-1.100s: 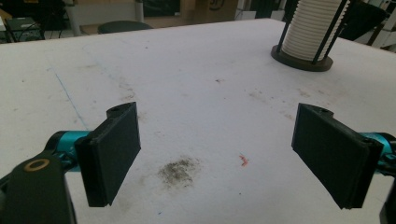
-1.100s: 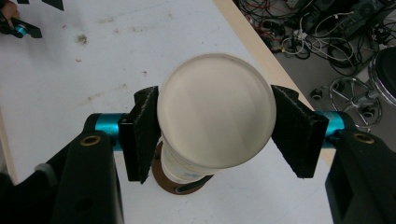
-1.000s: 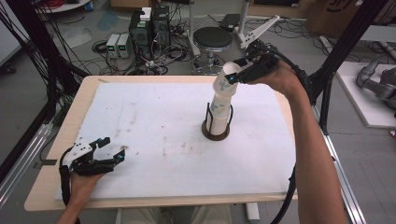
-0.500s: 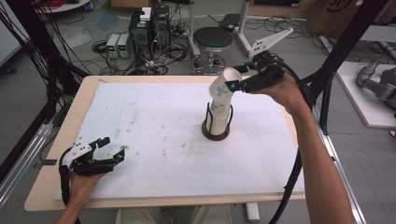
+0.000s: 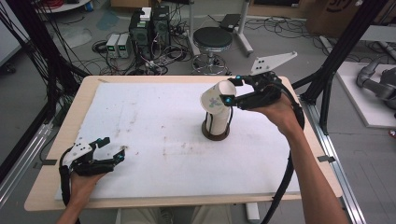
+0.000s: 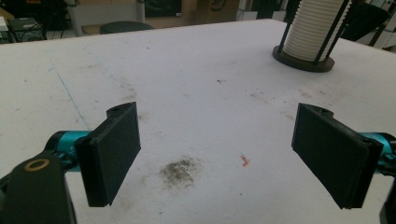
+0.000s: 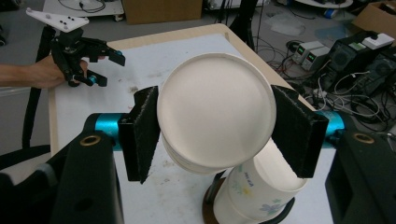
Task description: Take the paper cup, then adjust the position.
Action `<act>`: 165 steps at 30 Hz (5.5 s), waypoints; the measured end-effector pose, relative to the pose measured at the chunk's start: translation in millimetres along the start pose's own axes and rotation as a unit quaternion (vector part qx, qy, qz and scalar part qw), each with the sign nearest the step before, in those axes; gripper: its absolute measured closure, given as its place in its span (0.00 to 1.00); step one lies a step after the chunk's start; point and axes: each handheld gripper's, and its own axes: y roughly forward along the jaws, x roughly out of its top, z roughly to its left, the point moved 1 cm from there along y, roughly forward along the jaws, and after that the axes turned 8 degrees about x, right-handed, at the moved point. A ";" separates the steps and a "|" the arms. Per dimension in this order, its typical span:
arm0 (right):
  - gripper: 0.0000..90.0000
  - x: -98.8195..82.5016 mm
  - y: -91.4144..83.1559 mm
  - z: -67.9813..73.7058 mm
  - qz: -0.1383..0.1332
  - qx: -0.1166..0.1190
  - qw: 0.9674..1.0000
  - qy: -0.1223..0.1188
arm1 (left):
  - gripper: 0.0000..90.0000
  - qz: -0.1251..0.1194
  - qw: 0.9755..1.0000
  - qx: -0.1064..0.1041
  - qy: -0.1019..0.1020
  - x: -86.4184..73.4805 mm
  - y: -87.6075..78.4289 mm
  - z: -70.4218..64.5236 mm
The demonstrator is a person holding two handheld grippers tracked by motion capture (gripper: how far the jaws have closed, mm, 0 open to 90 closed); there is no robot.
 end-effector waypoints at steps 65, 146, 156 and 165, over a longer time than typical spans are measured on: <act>0.41 -99.3 86.8 61.4 -0.118 0.060 0.990 0.045 | 0.17 -0.002 1.000 0.000 -0.006 -0.2 -0.3 1.2; 0.41 -93.7 96.7 56.1 -0.116 0.107 0.987 0.035 | 0.15 -0.015 0.977 -0.211 0.030 88.4 30.9 -26.8; 0.41 -89.8 100.3 57.0 -0.122 0.124 0.984 0.030 | 0.14 -0.011 0.959 -0.281 0.045 94.7 53.1 -52.1; 0.41 -87.5 105.1 57.2 -0.123 0.147 0.981 0.018 | 0.13 -0.005 0.941 -0.335 0.049 95.6 69.3 -77.5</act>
